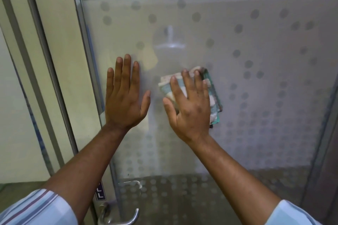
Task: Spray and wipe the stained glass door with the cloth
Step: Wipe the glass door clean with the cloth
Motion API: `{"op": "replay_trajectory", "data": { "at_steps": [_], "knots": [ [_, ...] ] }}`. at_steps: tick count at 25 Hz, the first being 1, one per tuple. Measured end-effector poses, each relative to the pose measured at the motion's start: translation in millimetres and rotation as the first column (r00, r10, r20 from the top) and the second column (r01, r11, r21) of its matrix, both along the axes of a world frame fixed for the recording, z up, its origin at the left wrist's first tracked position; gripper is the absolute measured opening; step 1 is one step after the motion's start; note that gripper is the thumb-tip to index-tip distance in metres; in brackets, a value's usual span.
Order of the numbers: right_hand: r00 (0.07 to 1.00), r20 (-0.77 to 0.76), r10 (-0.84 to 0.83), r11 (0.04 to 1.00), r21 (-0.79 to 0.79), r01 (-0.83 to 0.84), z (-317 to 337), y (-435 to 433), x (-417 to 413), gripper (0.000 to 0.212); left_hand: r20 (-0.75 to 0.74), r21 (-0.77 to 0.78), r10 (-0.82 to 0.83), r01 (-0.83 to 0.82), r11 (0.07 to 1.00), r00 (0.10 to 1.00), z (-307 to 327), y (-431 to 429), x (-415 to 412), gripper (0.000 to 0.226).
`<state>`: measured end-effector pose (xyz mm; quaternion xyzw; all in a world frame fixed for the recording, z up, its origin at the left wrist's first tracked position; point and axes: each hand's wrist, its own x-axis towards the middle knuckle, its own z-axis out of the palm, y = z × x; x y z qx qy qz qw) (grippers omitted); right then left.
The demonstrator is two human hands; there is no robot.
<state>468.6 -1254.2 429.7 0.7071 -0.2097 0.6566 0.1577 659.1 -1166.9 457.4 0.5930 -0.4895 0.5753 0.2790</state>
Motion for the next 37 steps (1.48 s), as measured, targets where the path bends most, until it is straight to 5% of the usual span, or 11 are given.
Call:
{"op": "replay_trajectory", "data": {
  "at_steps": [4, 11, 15, 19, 23, 33, 37],
  "knots": [
    [0.989, -0.150, -0.006, 0.992, -0.124, -0.013, -49.1, 0.3, 0.5, 0.040, -0.003, 0.019, -0.015, 0.016, 1.000, 1.000, -1.0, 1.0, 2.8, 0.078],
    [0.970, -0.236, -0.060, 0.974, -0.228, 0.005, -87.7, -36.0, -54.0, 0.051, -0.012, 0.021, -0.021, 0.021, 1.000, 1.000, -0.1, 3.1, 0.7, 0.079],
    [0.992, -0.089, -0.090, 0.993, -0.083, 0.083, -82.2, -59.7, -97.6, 0.052, -0.014, 0.013, -0.024, 0.025, 1.000, 1.000, 0.1, 3.2, -2.1, 0.080],
    [0.972, 0.223, -0.079, 0.989, 0.137, 0.049, -58.2, -67.5, -101.5, 0.045, -0.021, 0.014, -0.023, 0.023, 1.000, 1.000, -0.3, 3.1, -2.0, 0.081],
    [0.925, 0.375, -0.051, 0.988, 0.151, -0.007, -27.7, -55.6, -67.0, 0.041, -0.018, 0.013, -0.003, 0.003, 1.000, 1.000, -0.9, 1.2, -2.0, 0.081],
    [0.981, -0.192, 0.012, 0.982, -0.181, -0.048, -64.4, -15.4, -17.4, 0.055, -0.008, 0.015, -0.002, 0.002, 1.000, 1.000, -1.8, 1.4, 1.1, 0.082],
    [0.972, -0.232, -0.043, 0.979, -0.203, -0.005, -81.5, -34.6, -52.2, 0.057, -0.002, 0.013, -0.017, 0.017, 1.000, 1.000, -0.8, 1.2, 2.5, 0.082]
  ]
}}
